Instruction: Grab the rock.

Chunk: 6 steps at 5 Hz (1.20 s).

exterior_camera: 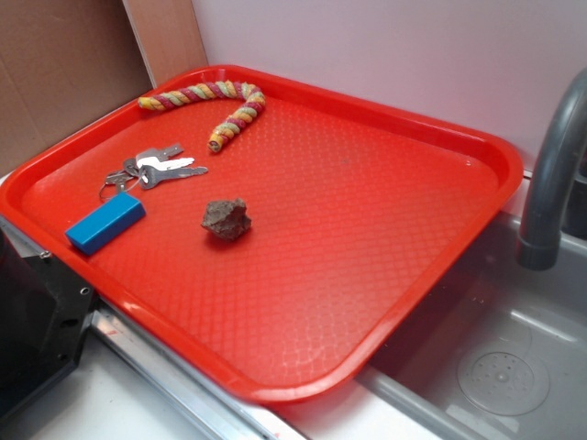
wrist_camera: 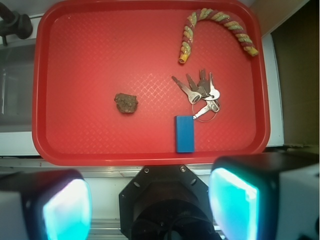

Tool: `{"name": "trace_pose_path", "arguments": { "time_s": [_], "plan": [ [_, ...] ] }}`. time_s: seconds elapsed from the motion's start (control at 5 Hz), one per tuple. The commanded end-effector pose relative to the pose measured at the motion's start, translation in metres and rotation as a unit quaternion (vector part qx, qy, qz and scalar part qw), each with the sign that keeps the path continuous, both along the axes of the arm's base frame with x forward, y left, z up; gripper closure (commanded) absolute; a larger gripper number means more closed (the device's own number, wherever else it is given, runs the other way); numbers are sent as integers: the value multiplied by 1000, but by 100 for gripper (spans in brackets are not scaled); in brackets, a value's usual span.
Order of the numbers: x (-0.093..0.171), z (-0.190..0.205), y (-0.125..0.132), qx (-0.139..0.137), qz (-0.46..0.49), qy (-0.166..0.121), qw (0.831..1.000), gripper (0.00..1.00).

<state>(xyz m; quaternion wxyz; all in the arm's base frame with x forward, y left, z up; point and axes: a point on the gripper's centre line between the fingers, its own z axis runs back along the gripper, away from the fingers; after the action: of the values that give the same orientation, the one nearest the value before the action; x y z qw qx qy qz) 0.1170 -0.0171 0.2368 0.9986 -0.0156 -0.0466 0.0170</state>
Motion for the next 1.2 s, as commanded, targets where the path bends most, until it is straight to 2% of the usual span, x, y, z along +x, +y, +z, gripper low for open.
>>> {"name": "trace_pose_path", "arguments": {
  "time_s": [0.0,0.2,0.4,0.6,0.8,1.0],
  "plan": [
    [0,0,0,0,0,0,1000,0],
    [11,-10,5,9,-28,-11,1000,0],
    [29,-24,14,-4,-96,-23,995,0],
    [50,-47,18,-33,-219,-47,974,0],
    [57,-61,18,-47,-340,-89,935,0],
    [56,-72,10,-31,-456,-99,884,0]
  ]
}}
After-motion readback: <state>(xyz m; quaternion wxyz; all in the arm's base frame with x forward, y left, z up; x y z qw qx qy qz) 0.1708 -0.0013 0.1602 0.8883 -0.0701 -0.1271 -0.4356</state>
